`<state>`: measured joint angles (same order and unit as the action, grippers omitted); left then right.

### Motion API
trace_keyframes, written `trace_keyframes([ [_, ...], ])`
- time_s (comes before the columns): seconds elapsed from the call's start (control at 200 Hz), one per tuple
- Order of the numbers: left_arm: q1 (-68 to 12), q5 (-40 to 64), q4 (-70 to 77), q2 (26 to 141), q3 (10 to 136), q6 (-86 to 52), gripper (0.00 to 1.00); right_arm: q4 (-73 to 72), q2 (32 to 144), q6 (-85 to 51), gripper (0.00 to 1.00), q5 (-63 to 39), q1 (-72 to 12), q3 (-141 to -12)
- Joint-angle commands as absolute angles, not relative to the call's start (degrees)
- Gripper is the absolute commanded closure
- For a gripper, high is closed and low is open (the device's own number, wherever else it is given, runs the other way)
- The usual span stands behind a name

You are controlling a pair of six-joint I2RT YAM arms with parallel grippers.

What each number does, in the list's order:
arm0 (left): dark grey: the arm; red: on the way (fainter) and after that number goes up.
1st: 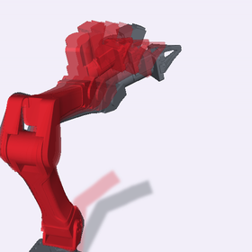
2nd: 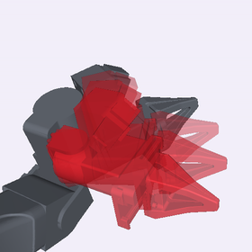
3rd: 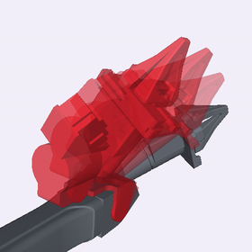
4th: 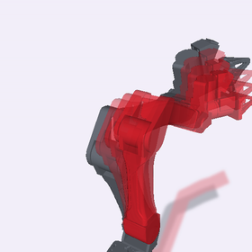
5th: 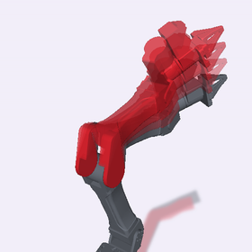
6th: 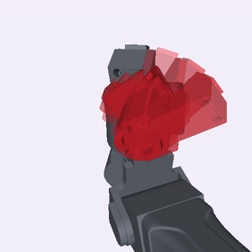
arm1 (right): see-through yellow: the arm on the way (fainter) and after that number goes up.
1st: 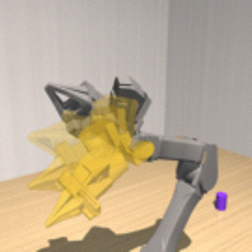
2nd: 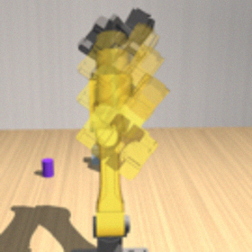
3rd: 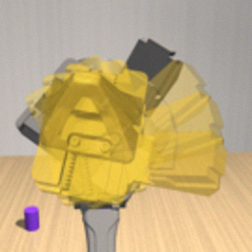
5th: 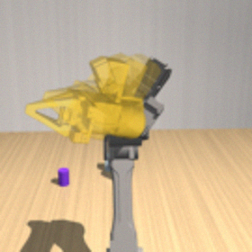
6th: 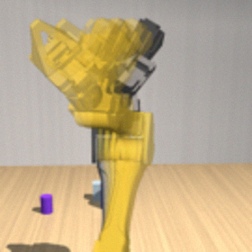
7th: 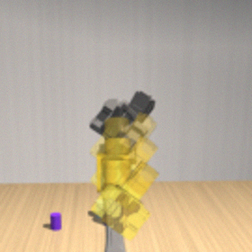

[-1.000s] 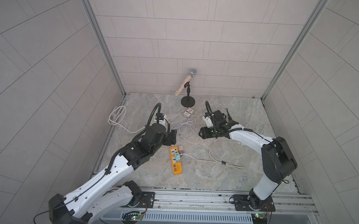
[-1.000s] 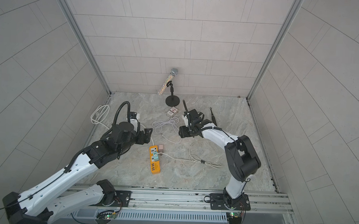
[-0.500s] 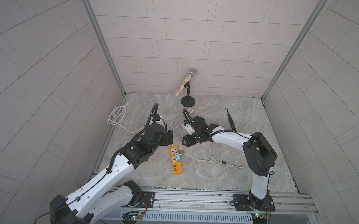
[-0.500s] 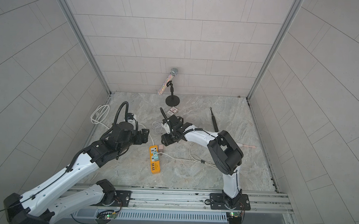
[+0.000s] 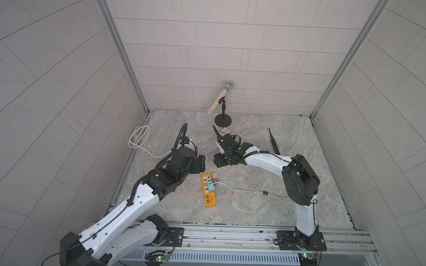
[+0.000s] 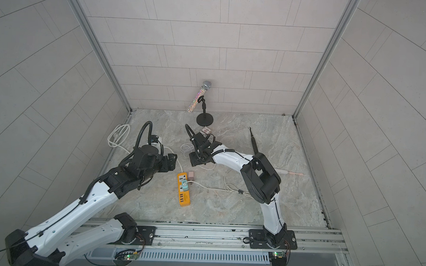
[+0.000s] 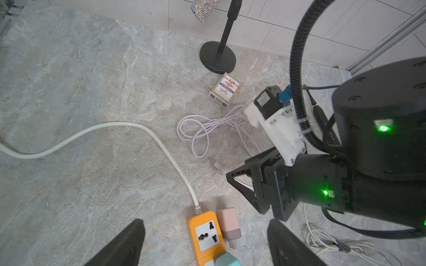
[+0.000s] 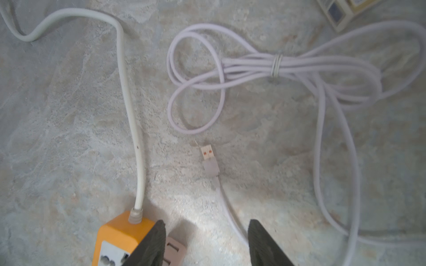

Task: Charge the electric toothbrush
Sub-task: Pick up the charging cable from the center of the board.

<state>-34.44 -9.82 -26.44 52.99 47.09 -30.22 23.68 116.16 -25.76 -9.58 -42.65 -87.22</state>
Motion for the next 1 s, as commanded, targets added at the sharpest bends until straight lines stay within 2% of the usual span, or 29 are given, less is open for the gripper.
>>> trace_keyframes([
  [0.0, -33.87, -9.85, -26.02, 52.21, 46.41, -30.94, 0.12, 27.78, 119.19, -20.99, 0.45, -6.72, -42.80, -89.82],
  [0.345, -33.05, -9.12, -25.70, 52.51, 46.32, -30.93, 0.12, 28.12, 123.10, -16.11, 0.57, -7.51, -42.90, -91.27],
  [0.56, -32.44, -8.99, -25.58, 52.55, 46.16, -31.02, 0.12, 28.11, 124.79, -14.44, 0.60, -7.65, -43.32, -91.50],
  [0.625, -32.25, -8.79, -25.49, 52.51, 46.06, -31.04, 0.12, 28.30, 125.39, -13.68, 0.66, -6.98, -43.59, -91.52],
  [0.775, -31.80, -8.45, -25.49, 52.38, 45.79, -31.20, 0.12, 28.88, 126.62, -11.21, 0.67, -5.67, -43.68, -91.75],
  [0.84, -31.57, -8.45, -25.50, 52.13, 45.63, -31.26, 0.12, 29.42, 127.21, -9.91, 0.73, -4.61, -43.70, -92.01],
  [0.996, -30.99, -8.35, -25.74, 51.51, 45.33, -31.24, 0.12, 29.62, 128.20, -7.55, 0.75, -3.19, -43.70, -92.01],
])
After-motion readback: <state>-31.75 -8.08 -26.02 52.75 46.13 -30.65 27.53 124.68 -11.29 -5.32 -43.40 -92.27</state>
